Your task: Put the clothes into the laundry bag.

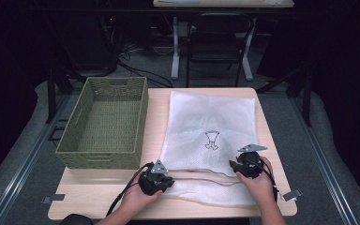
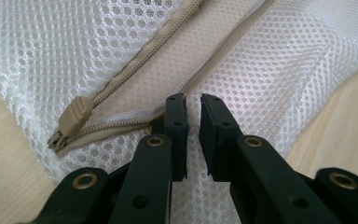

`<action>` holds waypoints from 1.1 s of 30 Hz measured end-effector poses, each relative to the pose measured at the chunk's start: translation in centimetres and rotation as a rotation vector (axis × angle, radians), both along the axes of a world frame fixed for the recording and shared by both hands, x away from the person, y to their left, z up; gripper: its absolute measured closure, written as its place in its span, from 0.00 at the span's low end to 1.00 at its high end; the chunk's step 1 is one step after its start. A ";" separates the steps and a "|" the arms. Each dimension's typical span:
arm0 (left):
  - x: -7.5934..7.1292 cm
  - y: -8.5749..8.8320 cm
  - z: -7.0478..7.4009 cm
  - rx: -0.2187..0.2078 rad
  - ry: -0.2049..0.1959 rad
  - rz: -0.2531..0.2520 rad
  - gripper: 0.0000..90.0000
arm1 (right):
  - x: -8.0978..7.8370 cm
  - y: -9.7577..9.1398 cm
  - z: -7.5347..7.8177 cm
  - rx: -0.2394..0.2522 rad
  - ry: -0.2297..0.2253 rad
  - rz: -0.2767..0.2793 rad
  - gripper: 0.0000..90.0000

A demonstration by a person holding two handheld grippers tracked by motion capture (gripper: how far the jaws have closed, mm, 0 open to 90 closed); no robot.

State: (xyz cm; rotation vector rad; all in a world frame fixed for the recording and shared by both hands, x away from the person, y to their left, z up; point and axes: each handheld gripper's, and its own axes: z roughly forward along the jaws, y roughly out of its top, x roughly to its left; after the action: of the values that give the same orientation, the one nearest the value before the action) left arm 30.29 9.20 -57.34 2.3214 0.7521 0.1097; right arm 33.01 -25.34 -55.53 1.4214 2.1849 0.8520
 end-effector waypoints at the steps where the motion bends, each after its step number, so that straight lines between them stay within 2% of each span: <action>1: -0.1 -0.1 0.0 -0.007 0.005 -0.001 0.90 | -0.1 -0.2 0.1 0.004 -0.007 -0.008 0.69; 10: -0.7 -1.2 -0.1 -0.027 0.015 -0.065 0.88 | -0.8 -1.5 0.9 0.027 -0.041 -0.052 0.68; 14: -0.6 -1.3 -0.1 -0.039 0.035 -0.061 0.85 | -1.2 -1.6 1.2 0.040 -0.052 -0.060 0.66; 16: -0.5 -1.2 0.1 -0.048 0.050 -0.056 0.78 | -1.4 -1.3 1.5 0.040 -0.061 -0.053 0.65; 17: -0.5 -1.1 0.3 -0.048 0.054 -0.057 0.78 | -1.4 -1.3 1.5 0.040 -0.061 -0.053 0.65; 18: -0.6 -1.1 0.5 -0.048 0.044 -0.045 0.76 | -1.5 -1.1 1.6 0.043 -0.065 -0.049 0.64; 22: -0.8 -0.5 1.6 -0.074 0.014 -0.048 0.68 | -1.7 -0.5 1.9 0.037 -0.083 -0.033 0.63; 26: -0.9 0.5 2.9 -0.090 -0.039 -0.038 0.63 | -2.0 0.0 2.2 0.034 -0.107 -0.024 0.61; 27: -1.0 1.2 3.7 -0.086 -0.054 -0.038 0.62 | -2.2 0.3 2.6 0.035 -0.118 -0.014 0.60; 31: -1.4 2.5 4.5 -0.095 -0.054 -0.028 0.62 | -2.4 0.9 2.9 0.031 -0.139 0.003 0.59; 32: -1.6 2.7 4.7 -0.092 -0.066 -0.027 0.60 | -2.4 1.2 3.0 0.020 -0.152 0.017 0.59; 33: -1.9 3.2 4.9 -0.062 -0.087 -0.029 0.58 | -2.5 1.4 3.1 0.019 -0.156 0.020 0.58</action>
State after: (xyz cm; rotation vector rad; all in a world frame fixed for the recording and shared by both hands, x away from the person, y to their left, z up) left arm 28.42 12.40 -52.41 2.2530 0.6690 0.1706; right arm 30.50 -23.96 -52.48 1.2975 2.0829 0.9590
